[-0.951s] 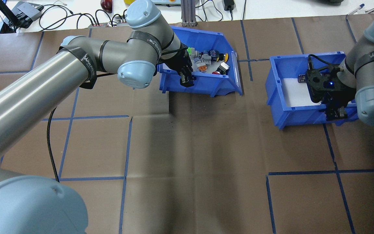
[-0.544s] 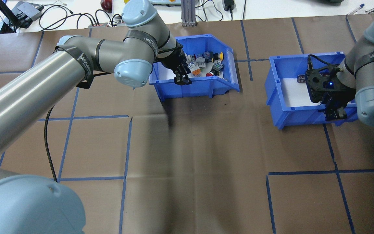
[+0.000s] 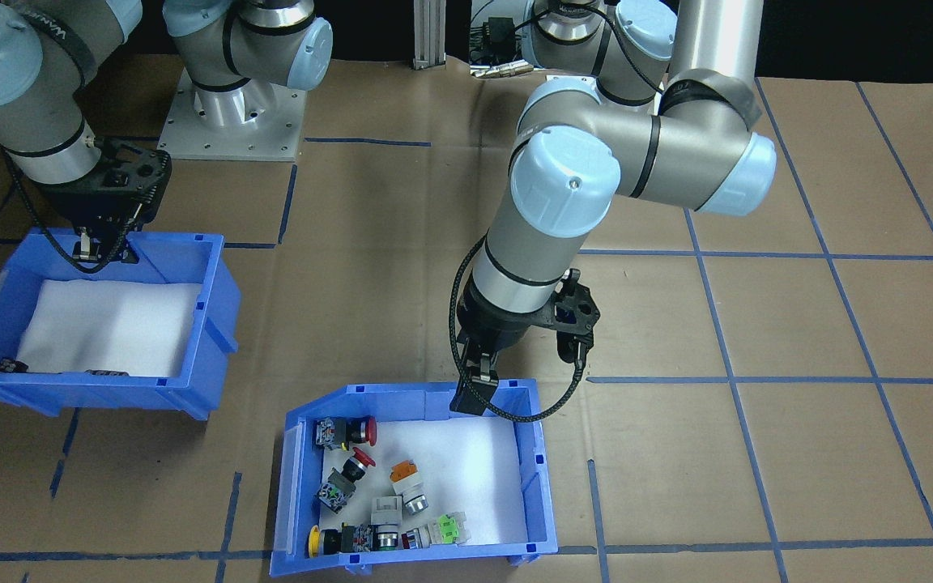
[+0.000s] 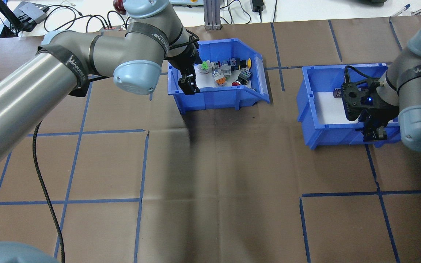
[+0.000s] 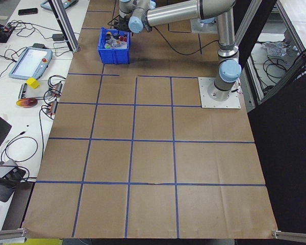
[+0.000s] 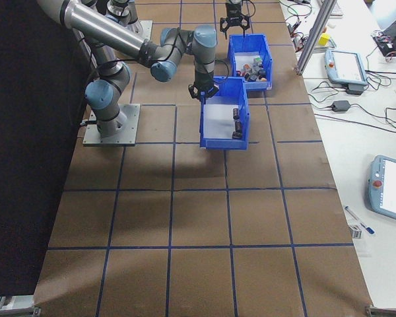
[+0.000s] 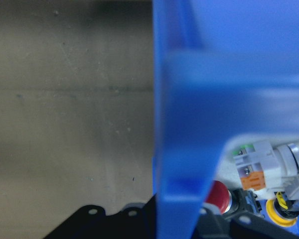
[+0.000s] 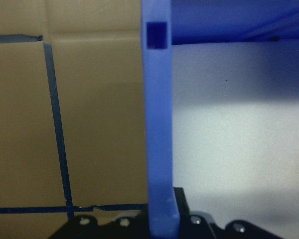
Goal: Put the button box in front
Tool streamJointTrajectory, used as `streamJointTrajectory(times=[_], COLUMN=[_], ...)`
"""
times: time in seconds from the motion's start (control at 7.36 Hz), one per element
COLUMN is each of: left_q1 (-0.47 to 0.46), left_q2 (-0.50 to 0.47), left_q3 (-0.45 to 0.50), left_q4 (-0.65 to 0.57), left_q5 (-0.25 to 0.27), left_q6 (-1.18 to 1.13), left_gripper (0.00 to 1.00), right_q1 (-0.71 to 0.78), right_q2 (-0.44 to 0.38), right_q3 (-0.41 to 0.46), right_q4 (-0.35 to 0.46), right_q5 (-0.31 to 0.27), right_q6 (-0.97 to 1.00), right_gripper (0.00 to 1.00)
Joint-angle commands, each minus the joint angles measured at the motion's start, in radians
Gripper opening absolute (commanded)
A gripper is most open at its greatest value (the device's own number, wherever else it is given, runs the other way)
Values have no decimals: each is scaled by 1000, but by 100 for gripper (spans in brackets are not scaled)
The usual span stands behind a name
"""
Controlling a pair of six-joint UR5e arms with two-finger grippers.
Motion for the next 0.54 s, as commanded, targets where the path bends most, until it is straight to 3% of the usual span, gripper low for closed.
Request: streamJointTrajectory(times=[0.0,0.14,0.41], left_q1=[18,47,112], left_q2=[134,206,337], left_q3=[10,-13,-21], left_q4=[-254,-340,-549], left_q5=[52,87,97], left_q6=[390,579,995], left_gripper=[98,98,99], right_q1=[79,131,269], right_q2=[-81,-102,-113], right_q3=[74,99,122], right_q4=[6,3,5], right_q5=[-4,-9,-16], right_q6=[94,160,285], right_gripper=[9,9,9])
